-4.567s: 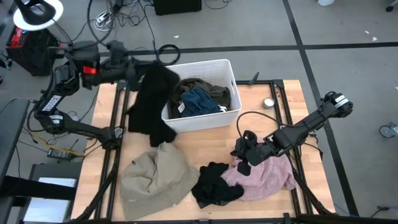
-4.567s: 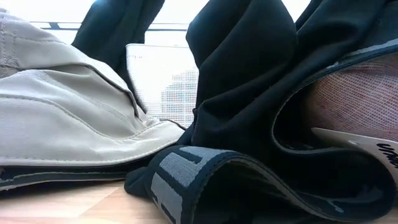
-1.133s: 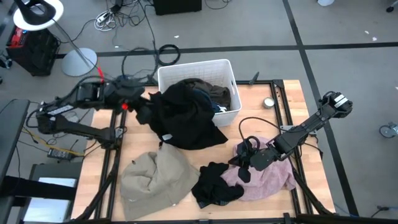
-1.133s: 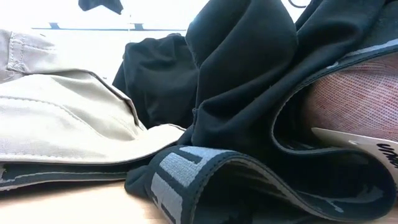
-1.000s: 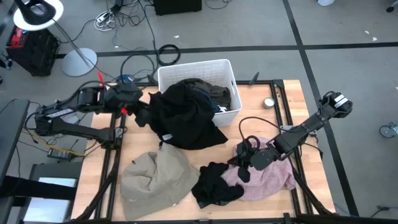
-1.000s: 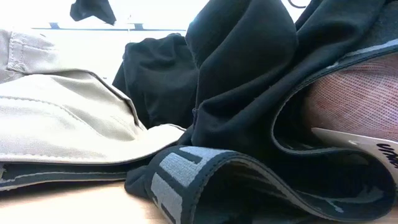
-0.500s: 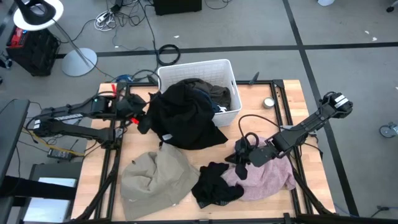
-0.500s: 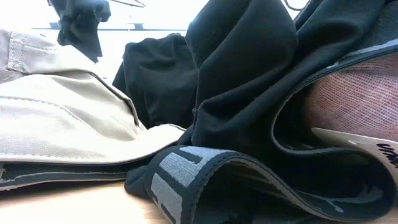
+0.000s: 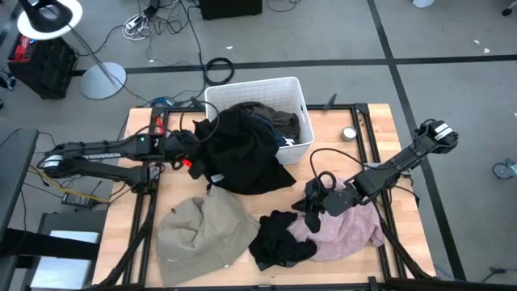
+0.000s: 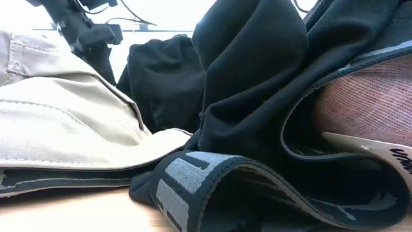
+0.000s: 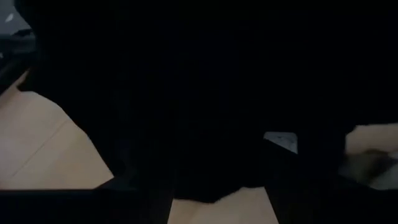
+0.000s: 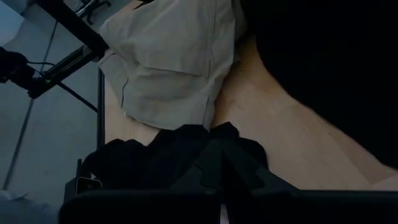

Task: Sort clothes
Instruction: Put the black shirt into the white laundry bin

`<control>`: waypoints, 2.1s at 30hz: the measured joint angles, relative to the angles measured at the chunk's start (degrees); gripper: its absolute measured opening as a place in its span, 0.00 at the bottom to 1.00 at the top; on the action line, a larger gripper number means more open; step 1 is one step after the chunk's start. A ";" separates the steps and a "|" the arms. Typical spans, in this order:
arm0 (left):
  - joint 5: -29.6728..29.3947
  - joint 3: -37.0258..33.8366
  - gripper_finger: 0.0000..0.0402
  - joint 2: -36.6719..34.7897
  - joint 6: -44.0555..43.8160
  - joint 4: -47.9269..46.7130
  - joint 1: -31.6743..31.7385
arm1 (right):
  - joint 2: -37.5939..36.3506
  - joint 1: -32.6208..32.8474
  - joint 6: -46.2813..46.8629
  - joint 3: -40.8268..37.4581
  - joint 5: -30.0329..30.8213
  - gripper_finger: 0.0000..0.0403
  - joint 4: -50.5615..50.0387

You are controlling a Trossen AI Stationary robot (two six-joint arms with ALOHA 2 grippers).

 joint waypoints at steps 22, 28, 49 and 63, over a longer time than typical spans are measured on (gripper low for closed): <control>6.10 3.79 0.01 -1.69 -4.94 -5.92 3.98 | 0.00 -0.01 -2.01 0.00 -0.29 0.00 1.09; 5.13 19.69 0.00 -1.94 -3.24 -11.73 3.97 | 0.00 0.00 -2.21 0.02 -0.29 0.00 1.18; 4.95 62.70 0.00 22.72 13.65 13.01 4.11 | 0.02 0.08 -2.33 0.02 -0.59 0.00 3.10; 6.86 91.03 0.00 42.46 23.50 -1.65 11.75 | 0.02 0.39 -3.72 0.02 -0.74 0.00 4.06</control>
